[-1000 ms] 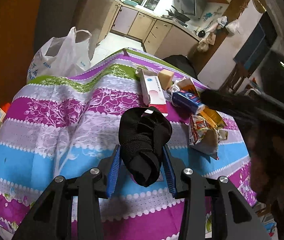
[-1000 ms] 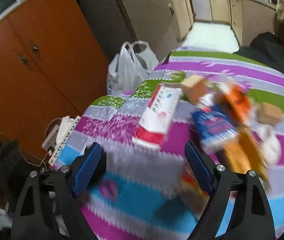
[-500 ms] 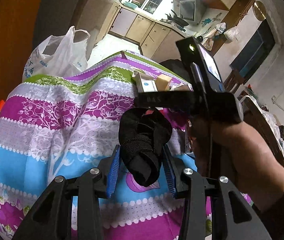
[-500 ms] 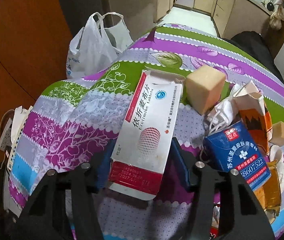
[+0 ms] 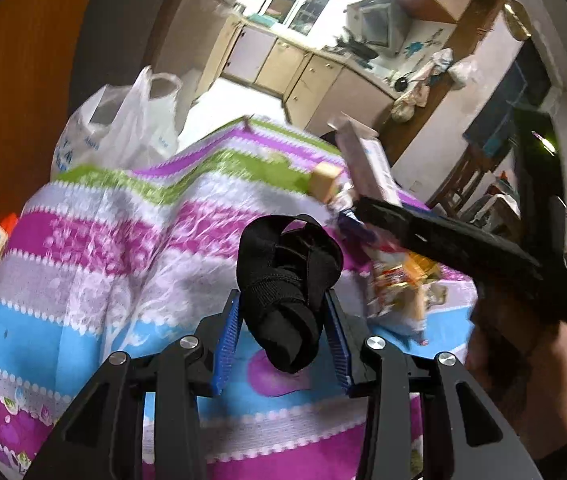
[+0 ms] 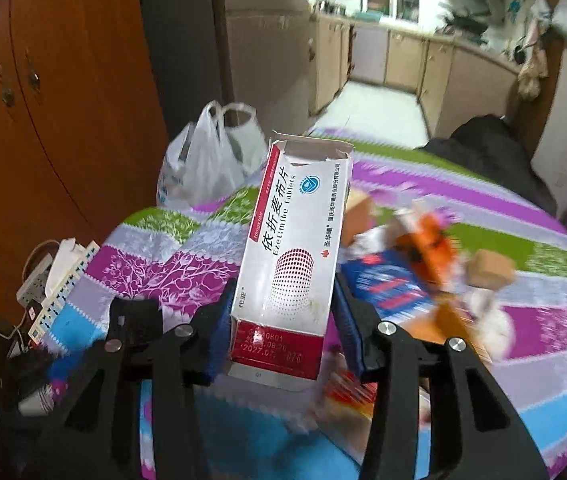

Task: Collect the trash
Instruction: 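Grasp the white medicine box with the right tool while the left tool holds the sock, then carry the sock and medicine box over the green bin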

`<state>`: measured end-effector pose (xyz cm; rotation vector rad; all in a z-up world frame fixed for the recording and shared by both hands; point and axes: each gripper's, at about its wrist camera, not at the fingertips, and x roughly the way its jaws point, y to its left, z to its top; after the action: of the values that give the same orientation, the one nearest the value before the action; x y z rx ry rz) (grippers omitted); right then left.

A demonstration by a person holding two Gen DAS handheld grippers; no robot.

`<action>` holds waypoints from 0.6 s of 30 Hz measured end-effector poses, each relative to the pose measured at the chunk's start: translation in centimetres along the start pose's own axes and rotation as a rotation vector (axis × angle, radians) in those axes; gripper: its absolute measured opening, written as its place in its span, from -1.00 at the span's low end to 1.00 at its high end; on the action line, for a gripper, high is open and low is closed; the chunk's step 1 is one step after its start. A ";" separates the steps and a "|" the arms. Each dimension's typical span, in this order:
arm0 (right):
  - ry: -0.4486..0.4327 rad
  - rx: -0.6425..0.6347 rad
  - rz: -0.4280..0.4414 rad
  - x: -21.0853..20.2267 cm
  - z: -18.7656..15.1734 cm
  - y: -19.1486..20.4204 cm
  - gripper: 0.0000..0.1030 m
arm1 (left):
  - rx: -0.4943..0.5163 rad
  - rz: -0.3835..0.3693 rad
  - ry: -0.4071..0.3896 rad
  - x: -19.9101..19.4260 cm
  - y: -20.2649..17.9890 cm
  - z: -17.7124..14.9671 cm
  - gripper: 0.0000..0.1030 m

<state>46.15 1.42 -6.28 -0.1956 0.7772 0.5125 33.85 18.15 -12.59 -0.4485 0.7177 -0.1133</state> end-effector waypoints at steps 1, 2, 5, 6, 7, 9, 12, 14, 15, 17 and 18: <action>-0.017 0.002 -0.011 -1.2 -0.3 -0.6 -0.14 | 0.015 -0.010 -0.011 -0.3 -0.9 0.3 -0.20; -0.034 0.009 -0.017 -2.4 -0.5 -1.3 -0.14 | 0.025 -0.015 -0.017 -0.5 -1.5 0.6 -0.20; -0.082 0.036 -0.053 -6.5 -1.8 -3.8 -0.13 | 0.066 -0.040 -0.034 -1.0 -4.1 1.2 -0.20; -0.096 0.045 -0.066 -7.7 -2.3 -4.7 -0.13 | 0.081 -0.050 -0.039 -1.1 -5.1 1.4 -0.20; -0.110 0.059 -0.083 -9.2 -2.9 -5.7 -0.13 | 0.098 -0.058 -0.043 -1.2 -6.1 1.5 -0.20; -0.128 0.078 -0.121 -11.4 -4.0 -7.4 -0.12 | 0.136 -0.086 -0.048 -1.3 -8.8 1.7 -0.20; -0.151 0.117 -0.186 -15.1 -6.2 -10.5 -0.12 | 0.201 -0.130 -0.056 -1.4 -13.1 1.8 -0.20; -0.161 0.140 -0.221 -17.1 -7.5 -12.1 -0.12 | 0.238 -0.161 -0.053 -1.2 -16.0 1.7 -0.19; -0.165 0.149 -0.236 -17.9 -8.0 -12.9 -0.12 | 0.258 -0.179 -0.051 -1.1 -17.5 1.7 -0.19; -0.177 0.179 -0.277 -20.1 -9.2 -14.9 -0.12 | 0.297 -0.216 -0.041 -0.8 -20.7 1.4 -0.19; -0.182 0.193 -0.300 -21.1 -9.8 -15.9 -0.12 | 0.316 -0.232 -0.035 -0.6 -22.2 1.2 -0.19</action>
<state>35.56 -23.46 1.63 -0.0822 0.6016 0.1665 35.30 -1.24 -1.78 -0.2288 0.5984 -0.4299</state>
